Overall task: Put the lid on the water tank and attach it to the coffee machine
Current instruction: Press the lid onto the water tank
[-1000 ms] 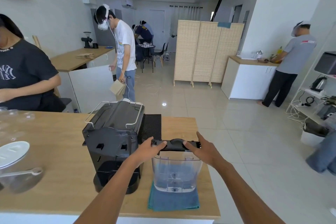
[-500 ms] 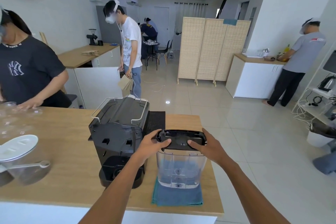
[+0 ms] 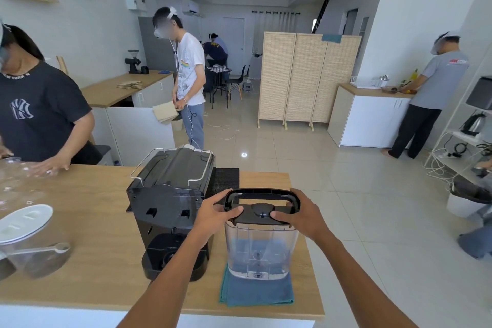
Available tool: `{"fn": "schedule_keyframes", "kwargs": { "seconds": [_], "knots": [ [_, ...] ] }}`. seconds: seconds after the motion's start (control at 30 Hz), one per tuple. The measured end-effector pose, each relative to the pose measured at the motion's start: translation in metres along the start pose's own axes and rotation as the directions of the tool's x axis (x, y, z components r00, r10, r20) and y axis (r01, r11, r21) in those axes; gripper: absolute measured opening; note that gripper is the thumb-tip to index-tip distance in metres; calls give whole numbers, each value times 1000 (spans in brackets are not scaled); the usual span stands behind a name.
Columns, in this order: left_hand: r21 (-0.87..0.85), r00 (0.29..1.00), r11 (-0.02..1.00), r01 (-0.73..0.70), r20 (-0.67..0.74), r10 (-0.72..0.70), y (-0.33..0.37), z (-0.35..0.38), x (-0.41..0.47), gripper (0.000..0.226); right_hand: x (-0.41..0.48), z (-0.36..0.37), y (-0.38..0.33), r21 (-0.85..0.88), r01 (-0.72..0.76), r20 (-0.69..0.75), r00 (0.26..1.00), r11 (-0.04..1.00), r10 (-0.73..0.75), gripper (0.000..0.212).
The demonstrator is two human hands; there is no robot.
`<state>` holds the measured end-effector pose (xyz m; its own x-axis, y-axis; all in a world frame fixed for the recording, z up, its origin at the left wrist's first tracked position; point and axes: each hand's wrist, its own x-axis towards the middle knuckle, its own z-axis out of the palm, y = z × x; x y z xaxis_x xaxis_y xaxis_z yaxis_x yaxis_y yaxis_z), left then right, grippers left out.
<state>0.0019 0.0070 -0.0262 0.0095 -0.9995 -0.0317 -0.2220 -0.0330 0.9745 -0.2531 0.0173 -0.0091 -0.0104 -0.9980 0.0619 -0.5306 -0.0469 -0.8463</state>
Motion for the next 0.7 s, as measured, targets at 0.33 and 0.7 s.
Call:
{"fn": "schedule_keyframes", "kwargs": {
  "seconds": [0.33, 0.7],
  "knots": [
    [293, 974, 943, -154, -115, 195, 7, 9, 6, 42, 1, 9, 8, -1, 79, -104, 991, 997, -79, 70],
    [175, 984, 970, -169, -34, 177, 13, 29, -1, 56, -6, 16, 2, 45, 44, -123, 992, 998, -38, 78]
  ]
}}
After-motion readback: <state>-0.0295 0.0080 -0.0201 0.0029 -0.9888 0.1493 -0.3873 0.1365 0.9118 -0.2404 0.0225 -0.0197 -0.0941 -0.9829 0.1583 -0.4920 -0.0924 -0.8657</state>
